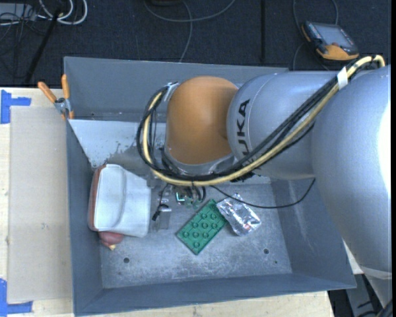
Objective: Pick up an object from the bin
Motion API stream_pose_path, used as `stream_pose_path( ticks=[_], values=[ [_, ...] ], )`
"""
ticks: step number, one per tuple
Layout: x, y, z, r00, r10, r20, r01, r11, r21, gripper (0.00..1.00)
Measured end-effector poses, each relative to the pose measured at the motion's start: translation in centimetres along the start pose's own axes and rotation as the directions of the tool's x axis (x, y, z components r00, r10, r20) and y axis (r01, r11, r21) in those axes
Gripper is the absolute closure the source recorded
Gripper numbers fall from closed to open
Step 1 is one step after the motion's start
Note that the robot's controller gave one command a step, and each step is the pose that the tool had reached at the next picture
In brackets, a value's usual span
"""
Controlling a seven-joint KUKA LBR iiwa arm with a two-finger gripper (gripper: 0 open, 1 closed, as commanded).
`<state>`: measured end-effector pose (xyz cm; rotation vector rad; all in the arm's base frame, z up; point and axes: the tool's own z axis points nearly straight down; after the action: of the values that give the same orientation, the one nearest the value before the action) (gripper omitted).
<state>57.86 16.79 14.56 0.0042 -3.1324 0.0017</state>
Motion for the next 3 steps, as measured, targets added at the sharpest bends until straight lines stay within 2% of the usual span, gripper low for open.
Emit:
stream_pose_path(
  ticks=[1,2,3],
  values=[
    [1.3,-7.8,6.6,0.963,-0.271,0.001,0.271,0.963,0.003,0.0],
    [2.6,-11.4,7.6,0.903,-0.43,0.008,0.43,0.903,0.002,0.0],
    [2.5,-11.5,7.3,0.904,-0.427,0.004,0.427,0.904,0.002,1.0]
  ],
)
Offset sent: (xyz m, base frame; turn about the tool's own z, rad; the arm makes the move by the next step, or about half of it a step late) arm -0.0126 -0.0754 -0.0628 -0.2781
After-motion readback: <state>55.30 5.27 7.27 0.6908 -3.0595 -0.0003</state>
